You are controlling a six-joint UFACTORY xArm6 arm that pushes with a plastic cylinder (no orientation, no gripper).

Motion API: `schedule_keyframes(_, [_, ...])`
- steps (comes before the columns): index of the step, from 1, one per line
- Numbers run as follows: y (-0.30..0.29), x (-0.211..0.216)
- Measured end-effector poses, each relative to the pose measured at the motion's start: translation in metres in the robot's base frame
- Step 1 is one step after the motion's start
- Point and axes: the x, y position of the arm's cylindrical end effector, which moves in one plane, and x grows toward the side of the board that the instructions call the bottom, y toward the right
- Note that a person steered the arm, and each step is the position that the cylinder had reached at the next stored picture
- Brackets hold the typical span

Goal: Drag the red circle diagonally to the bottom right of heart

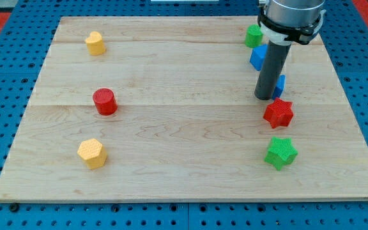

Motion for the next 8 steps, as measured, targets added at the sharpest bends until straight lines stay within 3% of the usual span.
schedule_keyframes(2, [0.0,0.028])
schedule_keyframes(3, [-0.035,0.028])
schedule_keyframes(5, [-0.25,0.038])
schedule_keyframes(6, [-0.32,0.035])
schedule_keyframes(7, [-0.32,0.01])
schedule_keyframes(8, [-0.368,0.021])
